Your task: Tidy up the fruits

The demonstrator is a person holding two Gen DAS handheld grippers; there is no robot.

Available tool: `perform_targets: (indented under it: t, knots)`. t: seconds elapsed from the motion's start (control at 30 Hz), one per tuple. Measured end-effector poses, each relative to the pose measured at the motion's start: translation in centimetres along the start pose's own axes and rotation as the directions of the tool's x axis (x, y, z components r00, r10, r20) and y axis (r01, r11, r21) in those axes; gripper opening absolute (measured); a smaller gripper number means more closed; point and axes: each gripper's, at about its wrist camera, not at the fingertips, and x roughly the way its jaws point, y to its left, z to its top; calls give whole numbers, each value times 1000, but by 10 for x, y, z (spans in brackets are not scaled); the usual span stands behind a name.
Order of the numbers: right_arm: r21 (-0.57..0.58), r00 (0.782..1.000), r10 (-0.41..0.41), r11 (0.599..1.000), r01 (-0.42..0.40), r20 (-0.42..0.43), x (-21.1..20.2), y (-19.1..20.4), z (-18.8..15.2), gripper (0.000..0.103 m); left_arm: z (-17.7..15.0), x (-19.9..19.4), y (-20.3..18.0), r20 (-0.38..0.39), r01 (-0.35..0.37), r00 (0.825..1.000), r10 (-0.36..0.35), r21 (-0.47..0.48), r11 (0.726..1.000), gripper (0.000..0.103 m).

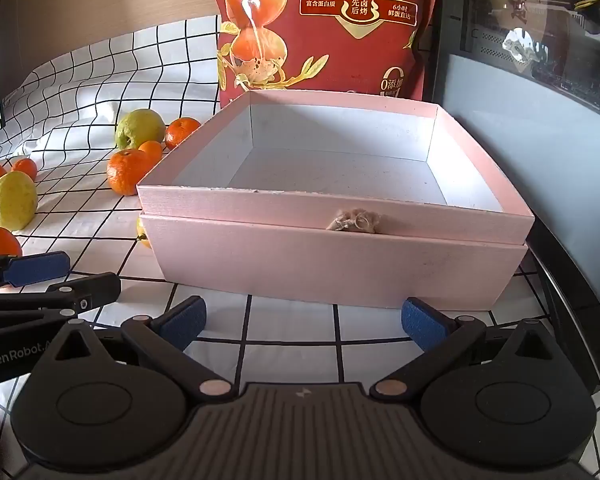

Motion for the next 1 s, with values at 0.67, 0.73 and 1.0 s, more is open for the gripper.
perform_targets:
  t: [0.67,0.73,1.0]
  knots:
    - [0,1000,0,1000,0,-1,0,0,0,103,0,0,0,0,0,1000,0,0,1000,59]
    - [0,1000,0,1000,0,-1,0,0,0,103,0,0,0,0,0,1000,0,0,1000,59]
    - [-6,1000,8,1000,-8,-1,1,0,1,103,0,0,0,0,0,1000,0,0,1000,59]
